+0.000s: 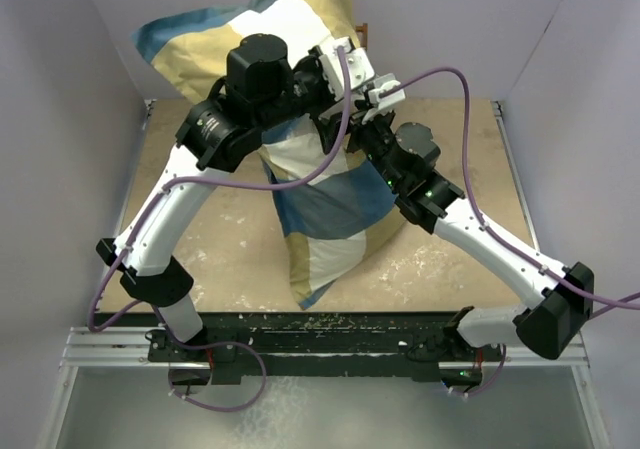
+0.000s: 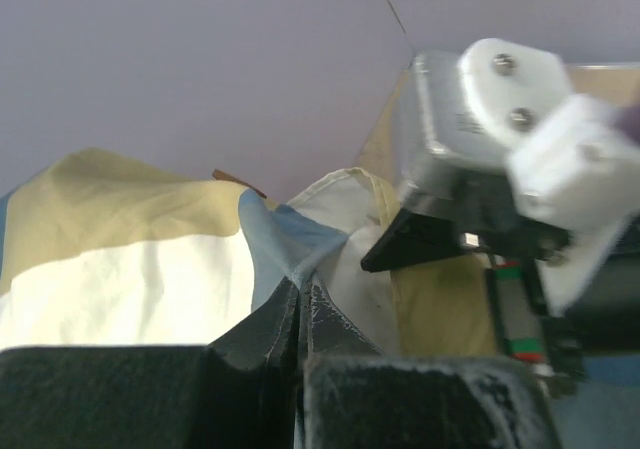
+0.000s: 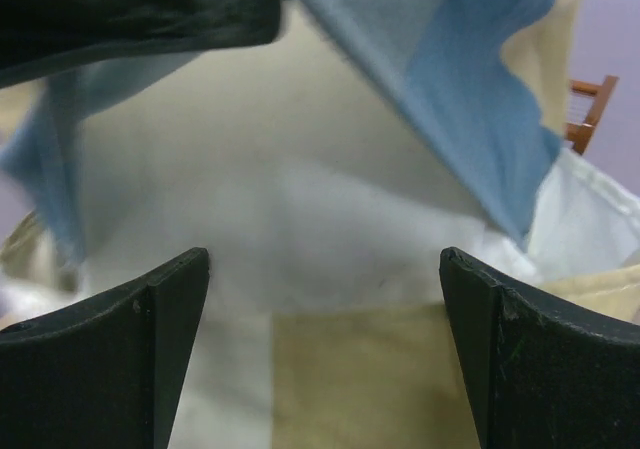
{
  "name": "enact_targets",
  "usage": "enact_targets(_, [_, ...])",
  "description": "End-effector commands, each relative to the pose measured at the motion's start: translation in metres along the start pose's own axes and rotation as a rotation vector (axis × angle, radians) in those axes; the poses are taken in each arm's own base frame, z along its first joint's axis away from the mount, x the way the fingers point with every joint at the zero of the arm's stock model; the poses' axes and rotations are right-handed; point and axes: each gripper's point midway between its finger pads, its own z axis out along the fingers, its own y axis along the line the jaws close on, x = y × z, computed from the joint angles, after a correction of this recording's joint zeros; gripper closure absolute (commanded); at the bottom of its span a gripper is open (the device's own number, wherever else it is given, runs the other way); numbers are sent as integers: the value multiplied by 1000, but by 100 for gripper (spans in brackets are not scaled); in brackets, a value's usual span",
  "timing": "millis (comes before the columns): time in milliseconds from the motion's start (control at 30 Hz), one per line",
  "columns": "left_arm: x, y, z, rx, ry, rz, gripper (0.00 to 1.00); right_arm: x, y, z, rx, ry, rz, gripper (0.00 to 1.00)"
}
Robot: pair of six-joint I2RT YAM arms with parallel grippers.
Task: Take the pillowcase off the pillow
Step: Remove the pillow from the pillowcase.
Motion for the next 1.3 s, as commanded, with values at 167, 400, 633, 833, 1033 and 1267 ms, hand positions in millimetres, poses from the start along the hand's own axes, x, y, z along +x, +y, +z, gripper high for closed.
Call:
enact_targets(167, [-75, 16, -18, -106, -212, 56, 100, -34, -29, 34, -7, -130, 103, 2])
enact_targets(400, [-74, 19, -20, -133, -211, 63, 100, -27, -23, 47, -105, -143, 192, 11])
enact_targets(633, [-73, 22, -30, -151, -200, 77, 100, -34, -38, 70, -14, -184, 261, 18])
enact_targets(833, [-72, 29, -46, -178, -188, 118, 100, -65, -72, 58, 68, -272, 257, 18])
enact_targets(1033, [-71, 36, -59, -228, -193, 142, 100, -79, -77, 33, 13, -321, 214, 13])
enact_targets(1267, [-70, 31, -62, -199, -191, 144, 100, -89, -76, 43, -5, -383, 116, 13])
